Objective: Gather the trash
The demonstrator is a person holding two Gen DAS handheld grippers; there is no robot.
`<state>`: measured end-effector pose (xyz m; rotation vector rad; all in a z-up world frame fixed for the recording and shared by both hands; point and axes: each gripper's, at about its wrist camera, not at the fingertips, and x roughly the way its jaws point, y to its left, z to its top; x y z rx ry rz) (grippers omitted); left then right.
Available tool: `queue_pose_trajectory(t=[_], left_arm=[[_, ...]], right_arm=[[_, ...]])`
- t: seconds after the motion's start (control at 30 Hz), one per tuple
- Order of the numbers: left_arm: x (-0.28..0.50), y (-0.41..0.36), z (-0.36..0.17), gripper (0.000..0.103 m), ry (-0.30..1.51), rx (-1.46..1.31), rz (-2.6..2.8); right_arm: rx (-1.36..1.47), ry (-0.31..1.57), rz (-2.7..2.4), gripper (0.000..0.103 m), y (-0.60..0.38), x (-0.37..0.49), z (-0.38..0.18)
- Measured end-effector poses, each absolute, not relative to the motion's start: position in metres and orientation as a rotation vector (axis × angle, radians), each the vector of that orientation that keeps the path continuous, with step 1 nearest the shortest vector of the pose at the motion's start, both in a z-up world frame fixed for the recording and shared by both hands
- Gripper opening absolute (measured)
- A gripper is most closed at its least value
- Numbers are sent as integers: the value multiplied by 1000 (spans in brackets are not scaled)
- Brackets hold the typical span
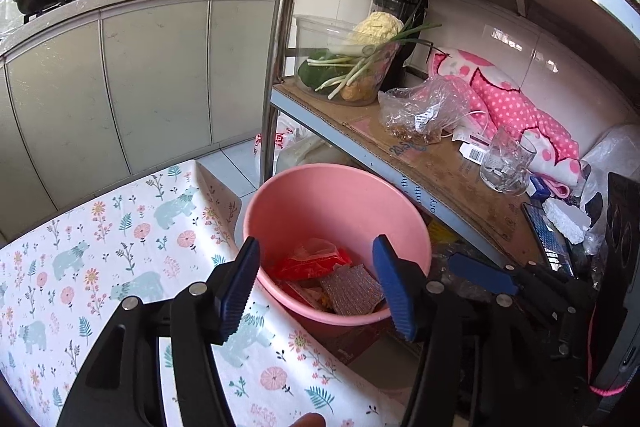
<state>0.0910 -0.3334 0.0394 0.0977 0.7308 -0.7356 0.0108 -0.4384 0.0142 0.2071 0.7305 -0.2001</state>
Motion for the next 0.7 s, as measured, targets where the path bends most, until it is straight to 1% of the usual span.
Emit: queue_pose_trajectory(t=[0.7], left_arm=[[14, -274, 52, 58, 683, 62, -659]], right_arm=[[157, 694, -176, 60, -387, -45, 23]])
